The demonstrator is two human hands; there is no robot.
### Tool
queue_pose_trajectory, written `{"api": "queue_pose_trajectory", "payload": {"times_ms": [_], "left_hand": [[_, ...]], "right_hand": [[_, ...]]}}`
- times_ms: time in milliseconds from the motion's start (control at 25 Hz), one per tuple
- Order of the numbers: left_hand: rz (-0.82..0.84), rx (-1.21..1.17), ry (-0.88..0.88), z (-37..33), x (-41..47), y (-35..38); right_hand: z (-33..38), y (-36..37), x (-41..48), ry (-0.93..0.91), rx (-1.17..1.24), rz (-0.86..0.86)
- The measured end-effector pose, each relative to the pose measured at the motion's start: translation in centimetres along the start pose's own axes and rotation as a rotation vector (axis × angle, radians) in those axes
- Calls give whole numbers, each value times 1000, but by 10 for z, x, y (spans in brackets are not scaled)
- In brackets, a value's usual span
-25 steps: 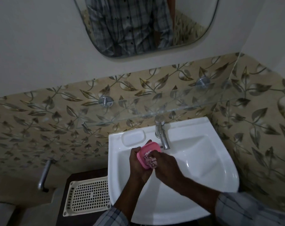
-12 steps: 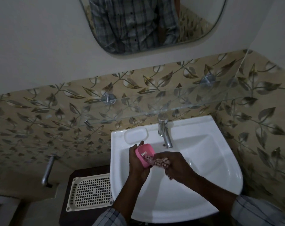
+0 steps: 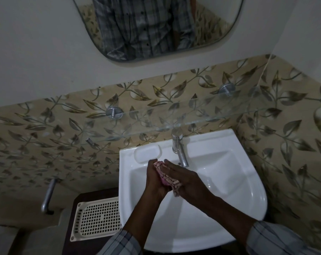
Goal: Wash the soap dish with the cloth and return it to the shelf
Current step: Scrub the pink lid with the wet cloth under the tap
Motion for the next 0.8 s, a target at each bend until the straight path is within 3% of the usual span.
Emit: {"api": "queue_pose_trajectory", "payload": {"times_ms": [200,320,440,600,680,800], "left_hand": [[36,-114,-73,17,-1,-7],[139,-175,32,-3,0,-6],[229,-199,151,-10,-3,3],[209,-162,140,6,-2,0],[223,-146,5,17,-4,-5],[317,-69,-119,16,-17,-8]], "right_hand": [[-21,-3,-35,-125,-45,121],[-54,-34,-37,257,191,3],[-35,-10,-17,401,355,-75],[0,31,-14,170,75,-13],[-6,21,-18,-24,-137,-66],[-8,19,-21,-297,-338,47]]}}
Point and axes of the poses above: each hand's wrist, its own x-axis towards the middle knuckle, its own y-axis out of the palm, z = x × y, the point moved 7 cm from there along x, towards the middle knuckle, and after that the axes turned 1 degree about -y, right-handed, at the moved point
